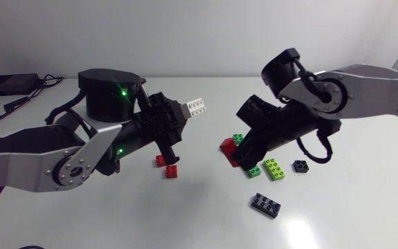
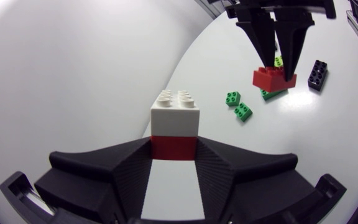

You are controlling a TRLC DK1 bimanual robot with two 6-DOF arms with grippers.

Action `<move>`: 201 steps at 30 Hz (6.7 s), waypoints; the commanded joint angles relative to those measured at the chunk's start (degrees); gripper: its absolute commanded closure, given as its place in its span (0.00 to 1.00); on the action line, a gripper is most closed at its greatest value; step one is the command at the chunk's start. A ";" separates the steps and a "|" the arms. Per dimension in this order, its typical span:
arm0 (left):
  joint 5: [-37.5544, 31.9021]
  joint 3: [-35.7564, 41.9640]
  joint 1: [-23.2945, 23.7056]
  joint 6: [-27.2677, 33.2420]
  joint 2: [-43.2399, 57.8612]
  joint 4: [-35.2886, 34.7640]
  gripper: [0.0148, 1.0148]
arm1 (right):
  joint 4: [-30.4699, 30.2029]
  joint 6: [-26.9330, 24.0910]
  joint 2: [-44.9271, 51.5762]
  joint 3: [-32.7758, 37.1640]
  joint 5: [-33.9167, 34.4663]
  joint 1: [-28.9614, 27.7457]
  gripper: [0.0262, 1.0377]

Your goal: Separate the duplo bricks

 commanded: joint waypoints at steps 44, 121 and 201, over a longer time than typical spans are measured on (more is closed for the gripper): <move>23.09 6.62 13.10 -4.84 -2.62 -22.62 0.63 | 13.08 -16.82 3.56 -10.26 10.46 11.44 0.06; 50.68 21.38 20.83 10.10 14.52 -56.72 0.63 | -12.50 -28.77 -2.68 3.28 -41.05 -11.14 0.71; 44.44 -2.00 34.11 15.11 19.00 -27.63 0.40 | 1.12 -21.92 -0.13 -2.61 -22.15 -4.20 0.71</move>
